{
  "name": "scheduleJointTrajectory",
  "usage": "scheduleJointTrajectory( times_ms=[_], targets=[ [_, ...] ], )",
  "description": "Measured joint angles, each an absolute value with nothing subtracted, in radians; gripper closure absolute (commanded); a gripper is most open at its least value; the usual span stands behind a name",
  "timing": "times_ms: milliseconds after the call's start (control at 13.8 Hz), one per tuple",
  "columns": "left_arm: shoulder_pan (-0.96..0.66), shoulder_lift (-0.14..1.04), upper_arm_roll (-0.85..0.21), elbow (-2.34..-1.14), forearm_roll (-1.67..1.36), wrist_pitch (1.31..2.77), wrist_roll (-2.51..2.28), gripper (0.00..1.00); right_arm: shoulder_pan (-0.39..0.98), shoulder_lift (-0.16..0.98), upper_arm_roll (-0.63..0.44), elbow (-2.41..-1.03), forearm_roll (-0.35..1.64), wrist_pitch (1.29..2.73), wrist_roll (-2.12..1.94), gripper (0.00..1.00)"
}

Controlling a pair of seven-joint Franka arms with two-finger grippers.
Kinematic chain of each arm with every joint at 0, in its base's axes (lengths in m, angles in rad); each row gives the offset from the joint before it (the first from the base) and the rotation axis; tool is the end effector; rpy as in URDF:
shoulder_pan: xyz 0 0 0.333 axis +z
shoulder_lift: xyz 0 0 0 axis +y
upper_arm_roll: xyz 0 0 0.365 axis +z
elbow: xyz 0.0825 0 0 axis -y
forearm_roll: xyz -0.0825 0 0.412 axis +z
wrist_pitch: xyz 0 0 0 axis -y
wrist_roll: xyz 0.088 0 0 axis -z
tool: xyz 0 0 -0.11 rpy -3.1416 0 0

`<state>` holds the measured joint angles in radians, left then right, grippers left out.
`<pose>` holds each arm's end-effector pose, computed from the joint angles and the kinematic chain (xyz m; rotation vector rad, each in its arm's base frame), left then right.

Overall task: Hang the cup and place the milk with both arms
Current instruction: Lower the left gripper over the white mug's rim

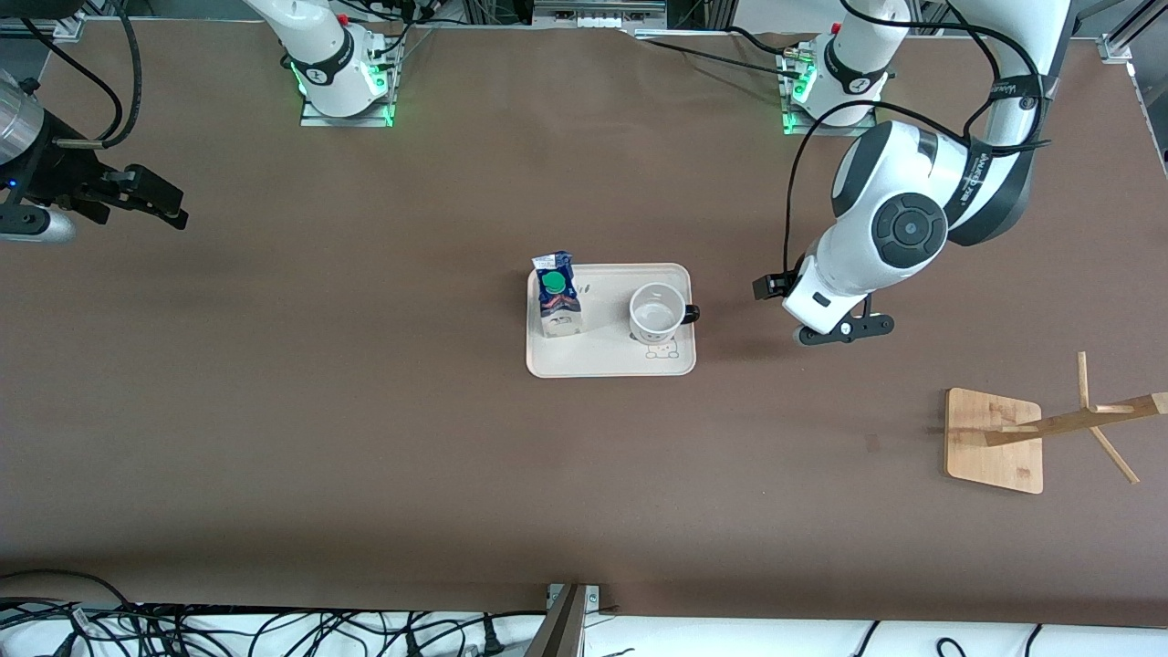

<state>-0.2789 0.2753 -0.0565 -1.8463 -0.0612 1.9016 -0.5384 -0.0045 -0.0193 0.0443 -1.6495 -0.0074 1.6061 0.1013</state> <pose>0.5986 -0.2112 0.3904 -3.0723 -0.3544 0.3558 0.5765 0.0224 0.6453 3.1300 -0.0958 -0.0368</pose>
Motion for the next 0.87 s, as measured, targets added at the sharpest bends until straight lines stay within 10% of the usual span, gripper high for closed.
scheduleJointTrajectory(
  times_ms=[868],
  targets=[
    [-0.358,0.364,-0.056,-1.805,-0.103,1.947,-0.942,0.00,-0.004,-0.019,0.044,-1.649,-0.007,1.604,0.101,0.00]
  ],
)
